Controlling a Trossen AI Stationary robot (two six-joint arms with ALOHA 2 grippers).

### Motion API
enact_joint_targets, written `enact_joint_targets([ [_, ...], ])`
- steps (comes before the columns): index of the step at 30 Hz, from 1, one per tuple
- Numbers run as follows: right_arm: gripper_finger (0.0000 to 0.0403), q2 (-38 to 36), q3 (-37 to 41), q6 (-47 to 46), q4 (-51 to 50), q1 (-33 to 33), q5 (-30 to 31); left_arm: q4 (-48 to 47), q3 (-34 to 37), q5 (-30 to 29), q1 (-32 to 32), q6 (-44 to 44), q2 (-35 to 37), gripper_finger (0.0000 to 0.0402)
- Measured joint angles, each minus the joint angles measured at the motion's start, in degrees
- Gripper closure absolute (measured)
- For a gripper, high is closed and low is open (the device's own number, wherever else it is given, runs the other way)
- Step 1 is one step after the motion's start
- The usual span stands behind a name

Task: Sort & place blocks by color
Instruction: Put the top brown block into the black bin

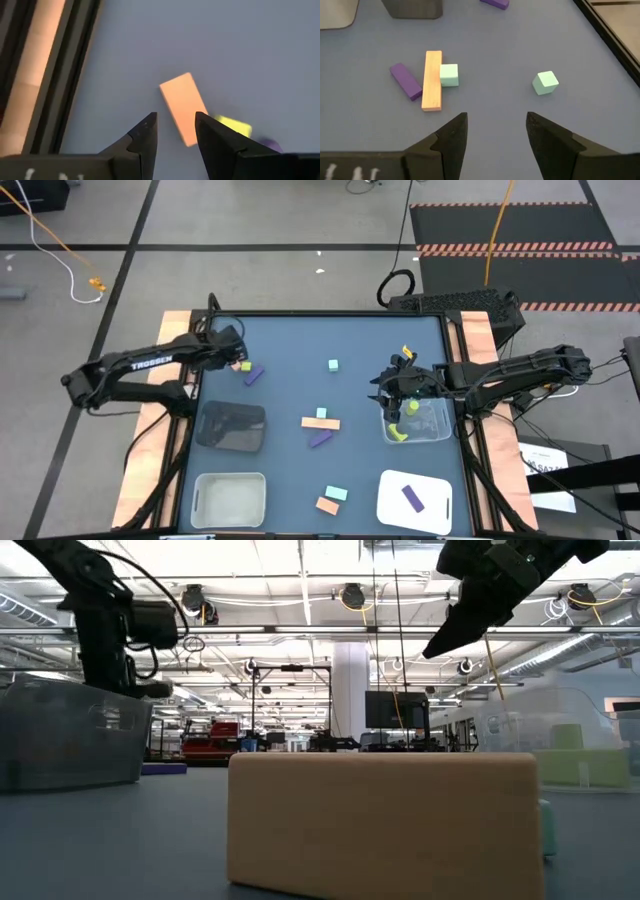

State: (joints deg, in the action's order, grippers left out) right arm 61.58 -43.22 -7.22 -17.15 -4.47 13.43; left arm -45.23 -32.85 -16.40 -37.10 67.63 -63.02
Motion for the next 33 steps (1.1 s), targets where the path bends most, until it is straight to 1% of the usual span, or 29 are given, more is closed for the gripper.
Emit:
enact_joint_targets([
  [3, 0.0211, 0.0, 0.0, 0.8, -0.9, 0.0, 0.0, 2.3, 0.0, -0.1, 0.0, 1.6, -3.3, 0.0270],
  [8, 0.0211, 0.0, 0.0, 2.4, -1.3, 0.0, 0.0, 8.2, 0.0, -0.2, 0.0, 1.7, -7.7, 0.0270],
  [15, 0.0211, 0.0, 0.0, 2.4, -2.3, 0.0, 0.0, 8.1, -0.1, -0.4, 0.0, 3.7, -12.6, 0.0270],
  [23, 0.0211, 0.0, 0.0, 2.4, -2.5, 0.0, 0.0, 10.2, -0.1, -2.5, -0.2, 3.4, -14.2, 0.0270],
  [28, 0.0211, 0.0, 0.0, 2.4, -2.9, 0.0, 0.0, 12.0, -0.2, -3.2, -0.3, -2.5, -14.1, 0.0270],
  [33, 0.0211, 0.0, 0.0, 2.4, -3.0, 0.0, -0.1, 11.9, -0.6, -3.2, -0.2, -5.6, -14.1, 0.0270],
])
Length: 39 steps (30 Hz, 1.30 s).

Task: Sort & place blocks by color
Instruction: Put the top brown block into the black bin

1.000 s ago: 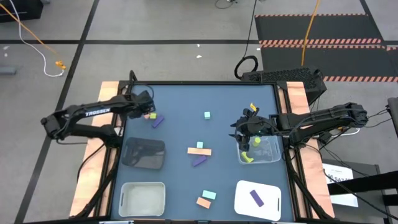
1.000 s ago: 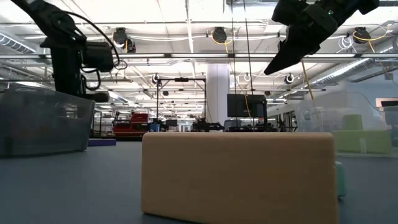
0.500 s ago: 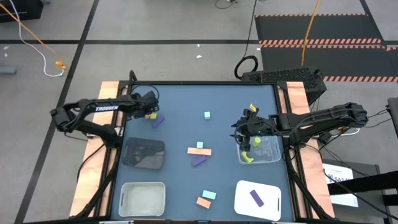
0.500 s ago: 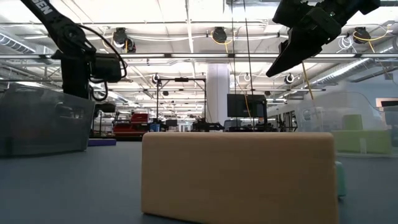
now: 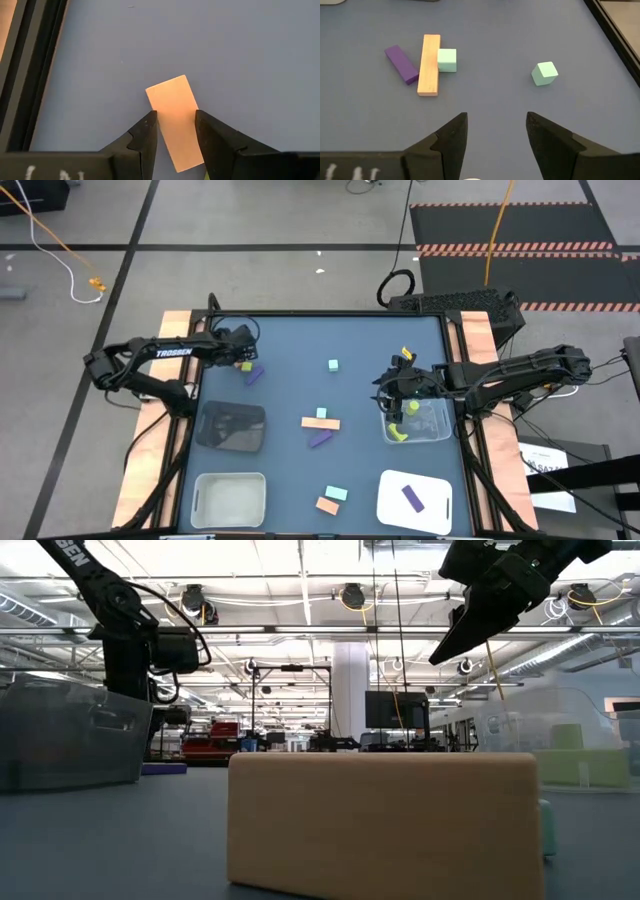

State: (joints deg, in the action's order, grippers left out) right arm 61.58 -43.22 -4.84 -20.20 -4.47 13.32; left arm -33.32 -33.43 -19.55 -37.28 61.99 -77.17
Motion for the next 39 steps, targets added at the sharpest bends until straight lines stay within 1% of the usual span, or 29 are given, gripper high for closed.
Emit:
enact_joint_targets([
  [4, 0.0211, 0.0, 0.0, 0.0, 0.0, 0.0, 0.0, -0.1, 0.0, 0.3, -0.2, -0.4, 0.0, 0.0267],
  [8, 0.0211, 0.0, 0.0, 0.0, 0.0, 0.0, 0.0, -0.3, 0.0, 0.1, -0.2, 0.0, 0.0, 0.0249],
  [14, 0.0211, 0.0, 0.0, 0.0, 0.0, 0.0, 0.0, -0.1, 0.0, 0.1, -0.2, 4.8, 0.0, 0.0219],
  [22, 0.0211, 0.0, 0.0, 0.0, 0.0, 0.0, -0.1, 0.6, 0.0, 1.4, -0.2, 11.2, -0.1, 0.0198],
  [25, 0.0211, 0.0, 0.0, 0.0, 0.0, 0.0, -0.1, 0.9, 0.0, 1.4, -0.2, 11.8, 0.0, 0.0200],
  [30, 0.0211, 0.0, 0.0, 0.0, 0.0, 0.0, -0.1, 0.9, 0.0, 1.3, -0.2, 11.4, -0.3, 0.0217],
  [35, 0.0211, 0.0, 0.0, 0.0, -0.1, 0.0, -0.1, 1.7, 0.3, 0.7, -0.2, 11.7, -3.5, 0.0234],
  [39, 0.0211, 0.0, 0.0, 0.0, -0.2, 0.0, -0.1, 2.0, 0.1, -0.4, -0.1, 10.8, -6.2, 0.0241],
])
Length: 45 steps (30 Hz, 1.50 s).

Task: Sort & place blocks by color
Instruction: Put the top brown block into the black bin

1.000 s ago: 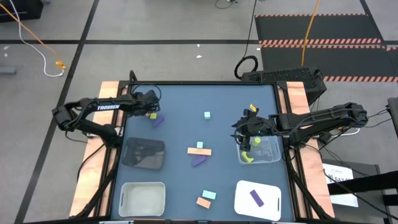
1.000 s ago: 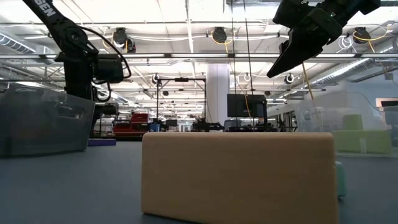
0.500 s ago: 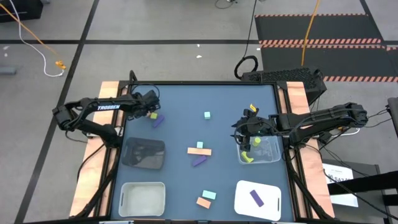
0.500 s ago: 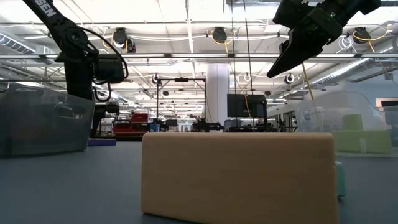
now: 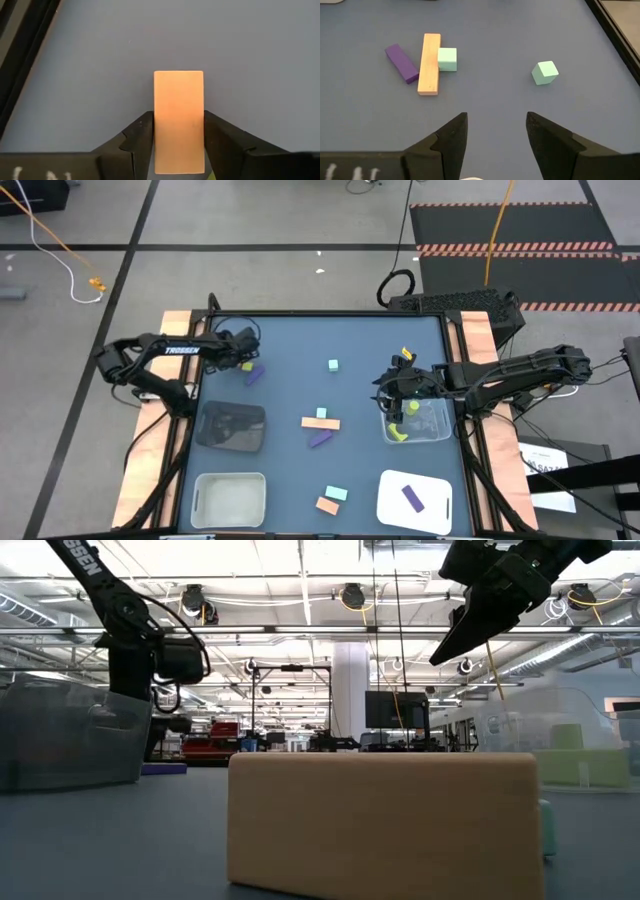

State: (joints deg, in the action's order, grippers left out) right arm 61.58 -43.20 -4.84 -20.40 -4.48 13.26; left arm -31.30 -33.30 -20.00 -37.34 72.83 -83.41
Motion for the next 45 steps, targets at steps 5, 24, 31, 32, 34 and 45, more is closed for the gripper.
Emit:
enact_joint_targets([
  [5, 0.0211, 0.0, 0.0, 0.0, 0.0, 0.0, 0.0, 0.8, 0.2, -3.1, 1.6, -4.0, 0.2, 0.0266],
  [24, 0.0211, 0.0, 0.0, -0.4, 3.1, 0.0, 0.3, 34.3, 0.2, 3.0, 11.7, -32.6, 17.5, 0.0268],
  [31, 0.0211, 0.0, 0.0, -0.4, 6.0, 0.0, 0.4, 56.8, 0.2, 11.7, 22.8, -48.6, 17.8, 0.0268],
  [32, 0.0211, 0.0, 0.0, -0.5, 6.4, 0.0, 0.3, 59.1, 0.2, 12.5, 24.3, -50.5, 17.8, 0.0268],
  [34, 0.0211, 0.0, 0.0, -0.5, 6.9, 0.0, 0.3, 62.6, 0.2, 13.1, 27.0, -53.9, 17.8, 0.0268],
  [45, 0.0211, 0.0, 0.0, -0.5, 7.1, 0.0, 0.3, 68.5, 0.2, 14.3, 36.4, -57.6, 17.8, 0.0268],
])
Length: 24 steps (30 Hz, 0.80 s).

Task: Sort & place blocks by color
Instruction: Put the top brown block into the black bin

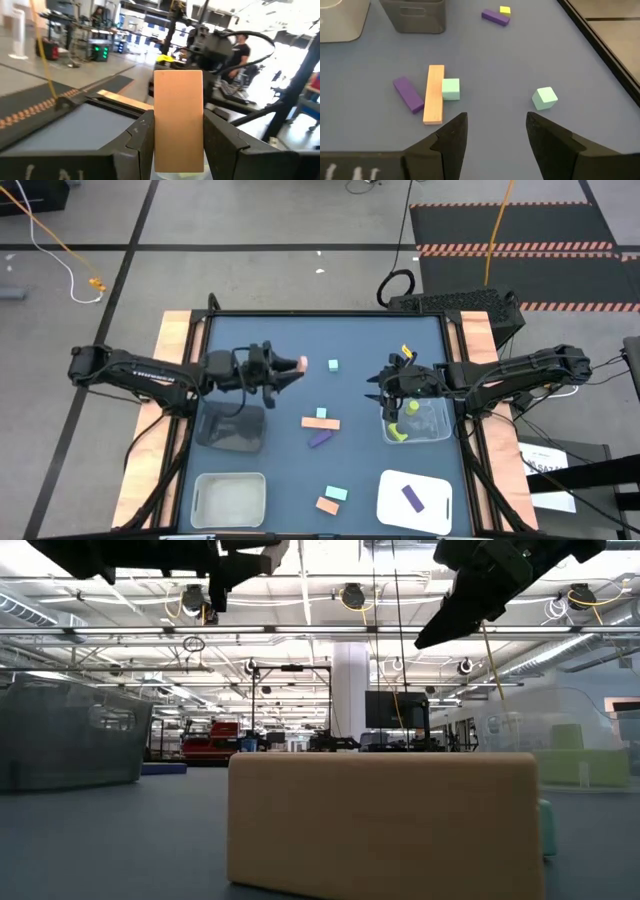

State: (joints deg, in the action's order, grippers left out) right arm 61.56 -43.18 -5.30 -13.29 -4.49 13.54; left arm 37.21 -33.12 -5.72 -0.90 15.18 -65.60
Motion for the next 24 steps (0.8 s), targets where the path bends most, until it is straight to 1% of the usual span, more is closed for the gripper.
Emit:
enact_joint_targets([
  [2, 0.0211, 0.0, 0.0, 0.0, 0.6, 0.0, 0.0, -2.3, 0.0, 0.4, 1.2, 3.2, 0.0, 0.0268],
  [4, 0.0211, 0.0, 0.0, 0.0, 1.3, 0.0, 0.0, -6.2, 0.0, 1.9, 2.3, 7.5, 0.1, 0.0268],
  [7, 0.0211, 0.0, 0.0, 0.0, 2.3, 0.0, 0.0, -13.2, 0.0, 7.2, 3.9, 16.3, 1.1, 0.0268],
  [10, 0.0211, 0.0, 0.0, 0.1, 2.3, 0.0, -0.1, -22.6, -0.1, 12.0, 5.6, 27.2, 2.9, 0.0268],
  [14, 0.0211, 0.0, 0.0, 0.2, 2.3, 0.0, 0.0, -33.0, -0.1, 21.0, 8.4, 42.7, 5.9, 0.0268],
  [16, 0.0211, 0.0, 0.0, 0.2, 2.3, 0.0, 0.0, -36.9, -0.1, 23.7, 10.5, 49.3, 7.5, 0.0268],
  [20, 0.0211, 0.0, 0.0, 0.2, 2.3, 0.0, 0.0, -47.9, -0.1, 24.0, 14.8, 59.3, 11.0, 0.0268],
  [24, 0.0211, 0.0, 0.0, 0.2, 2.4, 0.0, -0.1, -61.1, -0.1, 22.4, 18.1, 65.4, 13.8, 0.0268],
])
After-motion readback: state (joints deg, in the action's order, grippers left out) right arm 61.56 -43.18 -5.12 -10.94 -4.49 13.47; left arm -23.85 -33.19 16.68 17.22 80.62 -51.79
